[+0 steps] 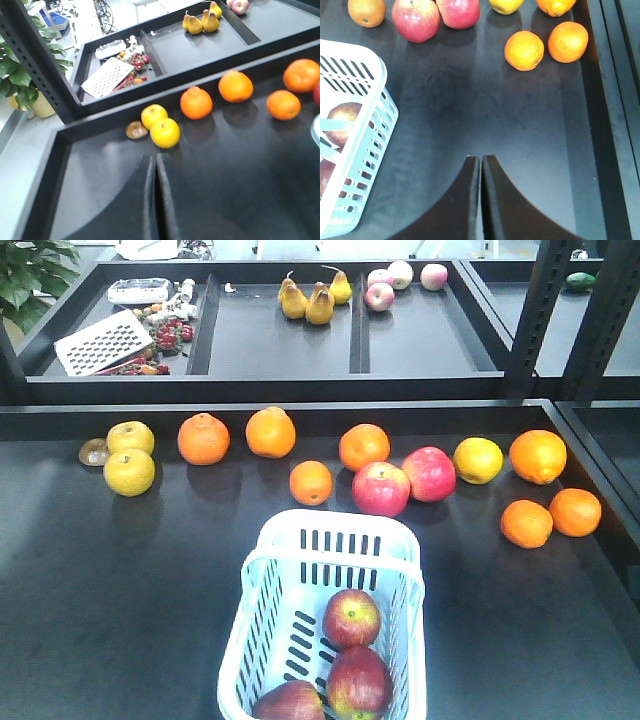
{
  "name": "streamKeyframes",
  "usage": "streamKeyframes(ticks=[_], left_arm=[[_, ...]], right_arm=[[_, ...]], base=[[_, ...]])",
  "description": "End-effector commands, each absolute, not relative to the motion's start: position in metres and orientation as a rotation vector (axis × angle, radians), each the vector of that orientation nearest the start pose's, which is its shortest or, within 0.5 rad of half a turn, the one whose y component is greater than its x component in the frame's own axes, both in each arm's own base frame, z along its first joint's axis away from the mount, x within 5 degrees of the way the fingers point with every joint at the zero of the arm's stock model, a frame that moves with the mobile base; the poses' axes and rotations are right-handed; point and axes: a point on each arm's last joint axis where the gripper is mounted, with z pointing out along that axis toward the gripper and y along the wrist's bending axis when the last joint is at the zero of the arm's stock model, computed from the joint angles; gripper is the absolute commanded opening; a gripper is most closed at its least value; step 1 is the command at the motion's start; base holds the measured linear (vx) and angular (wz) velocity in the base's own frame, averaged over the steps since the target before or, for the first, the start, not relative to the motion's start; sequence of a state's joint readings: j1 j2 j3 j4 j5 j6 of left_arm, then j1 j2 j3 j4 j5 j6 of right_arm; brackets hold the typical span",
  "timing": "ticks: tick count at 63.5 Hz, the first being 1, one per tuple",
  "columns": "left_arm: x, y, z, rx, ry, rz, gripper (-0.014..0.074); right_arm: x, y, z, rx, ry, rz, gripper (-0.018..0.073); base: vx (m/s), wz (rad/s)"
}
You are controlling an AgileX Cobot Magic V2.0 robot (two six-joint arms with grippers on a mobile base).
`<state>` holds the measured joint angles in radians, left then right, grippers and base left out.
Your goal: Pick three apples into basket with both arms
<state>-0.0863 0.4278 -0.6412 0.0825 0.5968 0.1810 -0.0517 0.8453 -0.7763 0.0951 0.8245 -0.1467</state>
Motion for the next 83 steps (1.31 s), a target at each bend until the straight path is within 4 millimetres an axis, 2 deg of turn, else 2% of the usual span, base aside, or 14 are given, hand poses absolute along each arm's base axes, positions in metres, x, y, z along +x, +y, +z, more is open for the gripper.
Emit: streamKeyframes(ticks=[1, 9, 19, 35, 49, 83], left_arm=[[0.067, -0.004, 0.339, 0.246, 1.697, 0.122, -0.0006], [0.052, -0.003, 0.306, 0.137, 1.588, 0.024, -0.0006], [0.043, -0.002, 0.272, 0.081, 1.449, -0.024, -0.0006], [0.050, -0.004, 0.232, 0.061, 1.414, -0.065, -0.0006], [0.054, -0.005, 0.213, 0.060, 1.382, -0.061, -0.0006], [0.054, 0.000, 0.213, 0.004, 1.386, 0.006, -0.0006]], right_arm=[[0.158, -0.003, 0.334, -0.069, 2.287, 0.003, -0.0008], [0.158, -0.003, 0.334, -0.069, 2.287, 0.003, -0.0008], [0.158, -0.003, 0.334, -0.069, 2.287, 0.003, -0.0008], [0.157, -0.003, 0.334, -0.070, 2.289, 0.004, -0.0008], [0.157, -0.003, 0.334, -0.070, 2.290, 0.004, -0.0008], [0.157, -0.003, 0.334, -0.070, 2.290, 0.004, -0.0008]], base=[[0.00, 0.00], [0.00, 0.00], [0.00, 0.00], [0.00, 0.00], [0.00, 0.00], [0.00, 0.00]])
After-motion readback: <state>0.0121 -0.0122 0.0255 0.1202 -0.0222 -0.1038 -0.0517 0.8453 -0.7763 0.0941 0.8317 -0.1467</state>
